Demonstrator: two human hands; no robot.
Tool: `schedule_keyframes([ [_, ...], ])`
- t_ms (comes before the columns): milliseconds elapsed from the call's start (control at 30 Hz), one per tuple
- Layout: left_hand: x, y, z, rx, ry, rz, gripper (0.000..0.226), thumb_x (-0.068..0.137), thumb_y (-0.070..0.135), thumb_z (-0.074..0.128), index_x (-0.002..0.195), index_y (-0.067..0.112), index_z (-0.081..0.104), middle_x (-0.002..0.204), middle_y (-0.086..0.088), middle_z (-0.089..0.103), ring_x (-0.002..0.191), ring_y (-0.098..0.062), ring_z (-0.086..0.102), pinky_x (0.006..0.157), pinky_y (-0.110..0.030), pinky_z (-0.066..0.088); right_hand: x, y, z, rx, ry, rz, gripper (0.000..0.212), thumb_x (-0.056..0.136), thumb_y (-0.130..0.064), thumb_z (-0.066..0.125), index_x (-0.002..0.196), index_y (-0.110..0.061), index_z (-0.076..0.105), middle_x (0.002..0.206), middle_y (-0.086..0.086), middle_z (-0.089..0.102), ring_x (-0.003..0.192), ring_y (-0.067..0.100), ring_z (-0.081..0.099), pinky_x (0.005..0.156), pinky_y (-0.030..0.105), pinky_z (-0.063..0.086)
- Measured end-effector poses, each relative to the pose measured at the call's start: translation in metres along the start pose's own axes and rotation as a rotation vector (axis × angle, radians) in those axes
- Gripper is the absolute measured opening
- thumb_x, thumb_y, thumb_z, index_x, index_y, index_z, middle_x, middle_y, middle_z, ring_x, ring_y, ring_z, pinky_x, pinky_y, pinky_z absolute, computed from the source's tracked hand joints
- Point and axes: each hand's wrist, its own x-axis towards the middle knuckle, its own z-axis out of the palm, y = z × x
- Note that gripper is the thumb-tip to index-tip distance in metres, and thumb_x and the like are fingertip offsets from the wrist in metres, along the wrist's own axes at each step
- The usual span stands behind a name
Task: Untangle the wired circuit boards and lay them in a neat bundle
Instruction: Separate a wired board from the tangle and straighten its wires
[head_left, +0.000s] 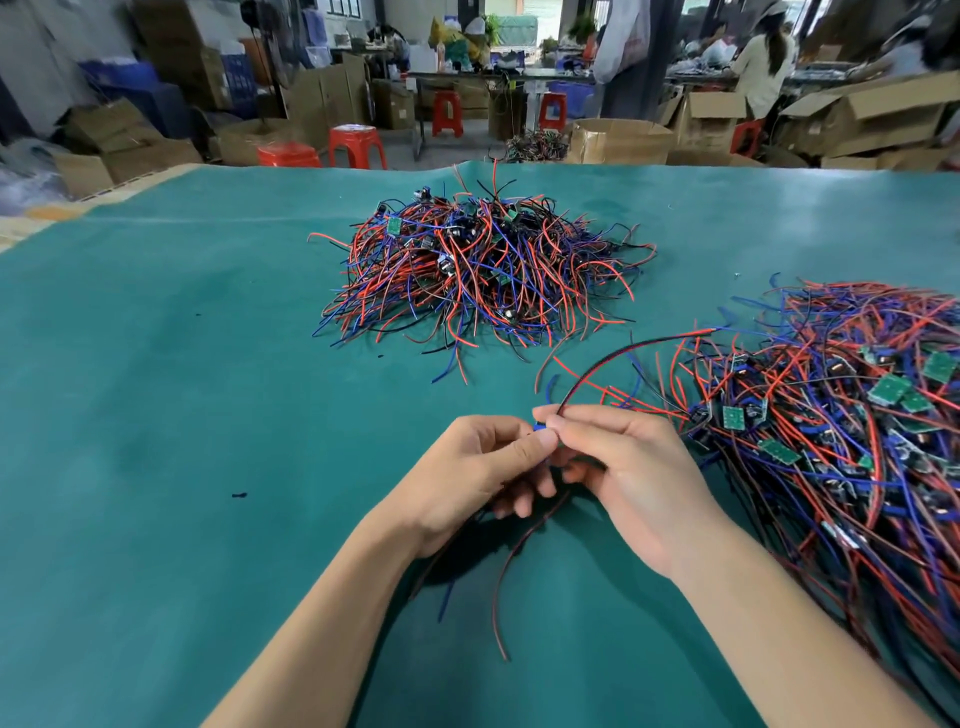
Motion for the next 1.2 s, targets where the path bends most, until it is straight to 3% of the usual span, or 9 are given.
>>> schedule_keyframes([
  [167, 0.002, 0.001, -0.003, 0.015, 0.003, 0.012, 0.031, 0.096, 0.038, 0.061, 0.083, 0.010, 0.066, 0.060, -0.004, 0.054, 0.044, -0.010, 0.029, 0.042, -0.018, 0.022, 0.004, 0.003, -0.002, -0.155, 0.167, -0.144, 0.006, 0.084, -0.016, 0.078, 0.078, -0.013, 0.079, 0.073, 0.005, 0.067, 0.066, 0.015, 0.055, 0.056, 0.024, 0.044],
  [267, 0.002, 0.002, -0.002, 0.007, -0.012, 0.005, 0.031, 0.095, 0.036, 0.061, 0.080, 0.010, 0.066, 0.056, -0.003, 0.048, 0.045, -0.010, 0.024, 0.042, -0.019, 0.018, 0.009, 0.004, -0.006, -0.256, 0.304, -0.202, 0.021, 0.091, -0.013, 0.075, 0.070, -0.018, 0.077, 0.059, -0.002, 0.059, 0.054, 0.012, 0.050, 0.051, 0.023, 0.044],
  [500, 0.001, 0.001, -0.003, 0.049, -0.064, -0.009, 0.030, 0.090, 0.037, 0.061, 0.076, 0.012, 0.066, 0.053, 0.002, 0.041, 0.047, -0.011, 0.023, 0.043, -0.020, 0.016, 0.013, -0.013, -0.036, -0.217, 0.568, -0.279, 0.021, 0.097, -0.013, 0.068, 0.077, -0.010, 0.072, 0.049, -0.007, 0.052, 0.044, 0.008, 0.048, 0.046, 0.025, 0.040],
  [700, 0.002, -0.002, -0.005, 0.104, -0.098, 0.002, 0.031, 0.091, 0.040, 0.061, 0.076, 0.015, 0.068, 0.053, 0.002, 0.044, 0.048, -0.012, 0.026, 0.044, -0.020, 0.018, 0.014, -0.025, -0.043, 0.272, 0.663, -0.132, 0.028, 0.098, -0.009, 0.066, 0.070, -0.011, 0.062, 0.051, -0.006, 0.056, 0.043, 0.005, 0.044, 0.038, 0.018, 0.034],
  [833, 0.004, -0.005, -0.006, -0.043, 0.037, 0.052, 0.033, 0.095, 0.035, 0.062, 0.093, 0.003, 0.071, 0.058, -0.003, 0.053, 0.046, -0.013, 0.020, 0.044, -0.021, 0.016, 0.012, -0.032, -0.043, 0.465, 0.727, -0.196, 0.021, 0.100, -0.014, 0.065, 0.080, -0.007, 0.066, 0.061, -0.001, 0.067, 0.053, 0.007, 0.059, 0.053, 0.016, 0.051],
  [933, 0.007, -0.006, -0.007, -0.160, 0.161, 0.079, 0.031, 0.096, 0.023, 0.057, 0.110, -0.003, 0.067, 0.075, -0.007, 0.063, 0.044, -0.009, 0.030, 0.045, -0.017, 0.024, 0.010, -0.022, -0.029, 0.277, 0.623, -0.212, 0.022, 0.098, -0.016, 0.067, 0.078, -0.005, 0.068, 0.060, 0.002, 0.067, 0.055, 0.014, 0.064, 0.058, 0.024, 0.057],
  [1000, 0.006, -0.007, -0.006, -0.160, 0.156, 0.062, 0.021, 0.099, 0.010, 0.054, 0.112, -0.002, 0.065, 0.084, -0.007, 0.067, 0.049, -0.009, 0.037, 0.049, -0.015, 0.030, 0.007, -0.009, -0.013, -0.047, 0.421, -0.179, 0.016, 0.094, -0.015, 0.070, 0.079, -0.009, 0.072, 0.066, 0.003, 0.070, 0.061, 0.016, 0.066, 0.056, 0.026, 0.054],
  [1100, 0.003, -0.007, -0.006, -0.021, 0.079, 0.068, 0.017, 0.101, 0.010, 0.054, 0.093, 0.003, 0.067, 0.085, -0.006, 0.068, 0.054, -0.009, 0.043, 0.052, -0.016, 0.032, 0.000, 0.008, 0.003, -0.475, 0.125, -0.218, 0.015, 0.092, -0.025, 0.072, 0.086, -0.012, 0.074, 0.069, -0.001, 0.072, 0.065, 0.010, 0.064, 0.062, 0.029, 0.050],
  [1200, 0.001, -0.005, -0.005, 0.043, 0.041, 0.059, 0.025, 0.100, 0.019, 0.057, 0.081, 0.008, 0.069, 0.078, -0.005, 0.069, 0.051, -0.009, 0.046, 0.047, -0.015, 0.034, -0.004, 0.008, 0.005, -0.452, 0.062, -0.268, 0.017, 0.087, -0.028, 0.075, 0.080, -0.013, 0.073, 0.061, -0.001, 0.067, 0.059, 0.011, 0.056, 0.061, 0.030, 0.046],
])
